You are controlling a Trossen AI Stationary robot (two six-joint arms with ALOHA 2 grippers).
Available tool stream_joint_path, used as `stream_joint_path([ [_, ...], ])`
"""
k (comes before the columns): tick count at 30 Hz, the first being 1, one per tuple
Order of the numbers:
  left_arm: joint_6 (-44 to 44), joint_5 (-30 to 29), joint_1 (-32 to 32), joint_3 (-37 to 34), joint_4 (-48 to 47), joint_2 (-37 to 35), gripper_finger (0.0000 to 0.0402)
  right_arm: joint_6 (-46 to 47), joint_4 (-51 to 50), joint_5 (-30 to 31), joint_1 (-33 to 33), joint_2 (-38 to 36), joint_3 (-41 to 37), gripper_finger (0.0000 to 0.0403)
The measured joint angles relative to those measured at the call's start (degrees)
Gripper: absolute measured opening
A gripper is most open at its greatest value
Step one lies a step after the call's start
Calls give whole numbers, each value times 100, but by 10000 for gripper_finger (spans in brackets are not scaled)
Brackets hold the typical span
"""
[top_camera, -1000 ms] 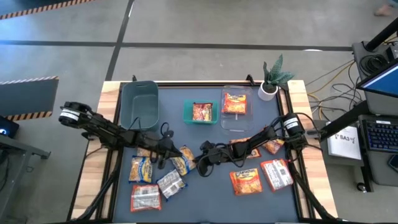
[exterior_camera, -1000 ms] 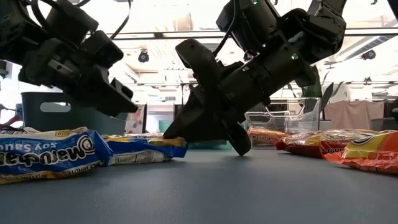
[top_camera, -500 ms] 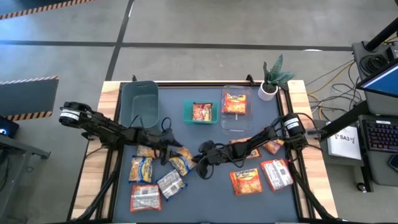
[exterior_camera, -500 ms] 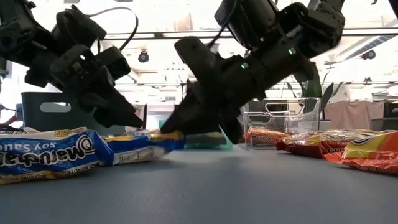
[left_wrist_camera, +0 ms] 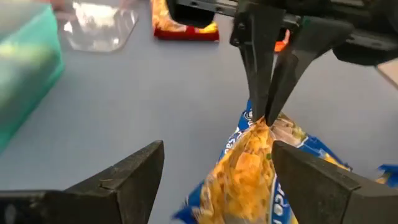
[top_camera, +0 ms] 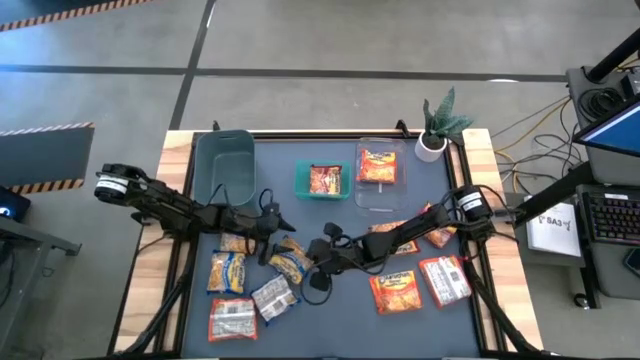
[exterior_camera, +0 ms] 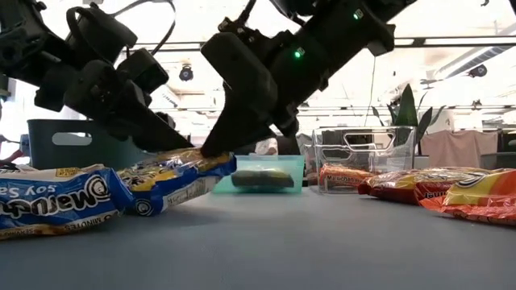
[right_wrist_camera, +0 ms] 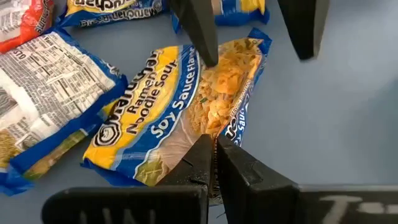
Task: Sort Maruchan noodles
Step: Put the blue noodle pack into the dark blue bin
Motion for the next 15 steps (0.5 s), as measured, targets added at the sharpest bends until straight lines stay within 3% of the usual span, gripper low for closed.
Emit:
stream_joint_path([
  [4,599,125,0,187,-23,1,281,-445,-221,42,11,0,190,9],
  [9,1157,943,-9,577,-347,4,273,-1034,-488,156,11,4,403,9],
  [15,1331,960,6,870,-1217,9,258,-1632,-614,171,31,4,570,8],
])
